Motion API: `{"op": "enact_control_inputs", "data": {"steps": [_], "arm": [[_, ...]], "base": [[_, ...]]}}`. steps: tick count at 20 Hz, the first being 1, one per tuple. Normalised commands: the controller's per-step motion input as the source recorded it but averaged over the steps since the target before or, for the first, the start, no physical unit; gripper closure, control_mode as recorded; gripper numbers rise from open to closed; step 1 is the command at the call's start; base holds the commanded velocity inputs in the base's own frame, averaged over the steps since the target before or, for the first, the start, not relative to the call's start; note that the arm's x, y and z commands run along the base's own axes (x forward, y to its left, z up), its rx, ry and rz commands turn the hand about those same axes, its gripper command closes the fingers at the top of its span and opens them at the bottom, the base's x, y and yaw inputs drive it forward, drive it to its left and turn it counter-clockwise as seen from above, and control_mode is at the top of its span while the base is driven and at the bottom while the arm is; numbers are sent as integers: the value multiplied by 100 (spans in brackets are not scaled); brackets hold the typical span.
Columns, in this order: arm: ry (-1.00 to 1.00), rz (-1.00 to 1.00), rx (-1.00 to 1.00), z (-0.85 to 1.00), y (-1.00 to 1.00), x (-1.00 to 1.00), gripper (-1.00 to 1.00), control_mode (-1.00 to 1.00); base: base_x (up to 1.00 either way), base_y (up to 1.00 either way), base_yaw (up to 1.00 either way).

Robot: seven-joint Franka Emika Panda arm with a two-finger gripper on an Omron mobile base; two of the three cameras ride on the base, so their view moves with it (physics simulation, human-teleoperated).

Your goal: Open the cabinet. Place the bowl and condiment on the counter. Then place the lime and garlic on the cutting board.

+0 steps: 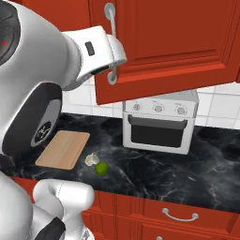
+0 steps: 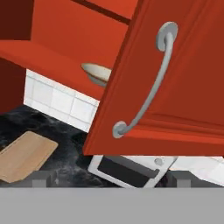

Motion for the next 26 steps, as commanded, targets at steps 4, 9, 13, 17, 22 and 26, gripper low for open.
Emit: {"op": "enact_control_inputs", "data": {"steps": [4,9,13,17,22,26], "arm": [[19,4,-18,-36,45,-80,-100,-100],[18,4,-20,-43,47,-82,-100,-100],[14,4,-29,-39,44,-60,-100,-100],[-1,1,-31,-11,48,-21,-100,-100],[-7,0,-26,0,43,-5,-100,-100],[-8,-1,-22,0,43,0,-100,-100]], "base": [[0,0,0],[0,0,0],[0,0,0],[0,0,0],[0,0,0],[0,0,0]]}}
